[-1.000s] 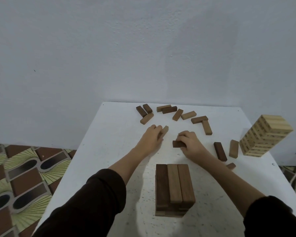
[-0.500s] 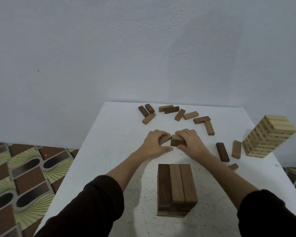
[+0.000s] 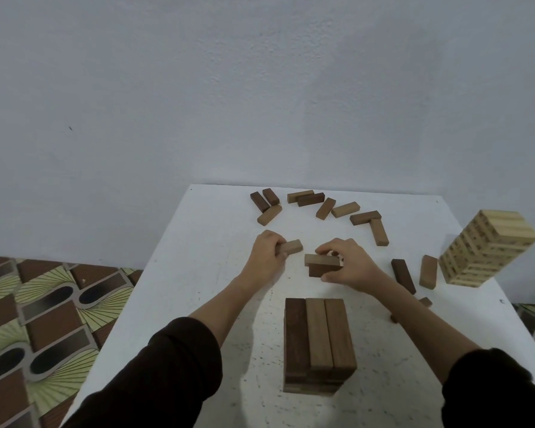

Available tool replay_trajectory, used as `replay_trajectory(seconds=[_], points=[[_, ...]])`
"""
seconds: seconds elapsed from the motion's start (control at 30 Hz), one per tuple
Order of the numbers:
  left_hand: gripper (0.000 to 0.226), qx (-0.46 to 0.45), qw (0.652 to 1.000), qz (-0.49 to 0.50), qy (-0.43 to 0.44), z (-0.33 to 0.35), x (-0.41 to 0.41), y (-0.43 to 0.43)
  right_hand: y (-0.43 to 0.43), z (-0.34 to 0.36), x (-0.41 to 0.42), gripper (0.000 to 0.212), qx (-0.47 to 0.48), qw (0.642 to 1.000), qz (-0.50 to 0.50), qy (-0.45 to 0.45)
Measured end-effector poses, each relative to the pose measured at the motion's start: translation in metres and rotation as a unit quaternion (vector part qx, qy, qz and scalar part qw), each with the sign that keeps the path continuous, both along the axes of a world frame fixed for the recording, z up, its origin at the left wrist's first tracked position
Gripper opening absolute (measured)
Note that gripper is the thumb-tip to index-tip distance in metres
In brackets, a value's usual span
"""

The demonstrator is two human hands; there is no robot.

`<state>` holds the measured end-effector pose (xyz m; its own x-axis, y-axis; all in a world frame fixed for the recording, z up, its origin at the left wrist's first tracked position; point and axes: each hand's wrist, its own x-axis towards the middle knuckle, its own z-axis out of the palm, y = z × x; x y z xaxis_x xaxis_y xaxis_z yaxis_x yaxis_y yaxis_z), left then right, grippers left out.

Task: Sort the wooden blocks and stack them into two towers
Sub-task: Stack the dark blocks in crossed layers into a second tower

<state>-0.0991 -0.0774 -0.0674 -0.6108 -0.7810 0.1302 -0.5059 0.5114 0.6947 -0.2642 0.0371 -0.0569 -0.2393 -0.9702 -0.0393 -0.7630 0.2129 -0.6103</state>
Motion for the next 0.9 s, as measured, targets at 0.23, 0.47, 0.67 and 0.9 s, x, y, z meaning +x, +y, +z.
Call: replay_trajectory(seconds=[0.23, 0.47, 0.67, 0.9], points=[[0.025, 0.028, 0.999, -0.014, 0.02, -0.002, -0.007, 0.011, -0.002, -0.003, 0.01, 0.063, -0.034, 0.998, -0.033, -0.041], [0.032, 0.056, 0.996, -0.075, -0.009, 0.0, -0.004, 0.01, -0.004, -0.006, 0.015, 0.081, -0.016, 0.996, -0.064, -0.051], [0.077, 0.064, 0.984, -0.132, -0.101, 0.006, -0.001, 0.013, -0.005, -0.001, 0.025, 0.085, -0.011, 0.997, -0.044, -0.064], [0.093, 0.081, 0.989, -0.099, -0.069, 0.006, 0.006, 0.011, -0.003, -0.001, 0.019, 0.088, 0.034, 0.997, -0.032, -0.063]])
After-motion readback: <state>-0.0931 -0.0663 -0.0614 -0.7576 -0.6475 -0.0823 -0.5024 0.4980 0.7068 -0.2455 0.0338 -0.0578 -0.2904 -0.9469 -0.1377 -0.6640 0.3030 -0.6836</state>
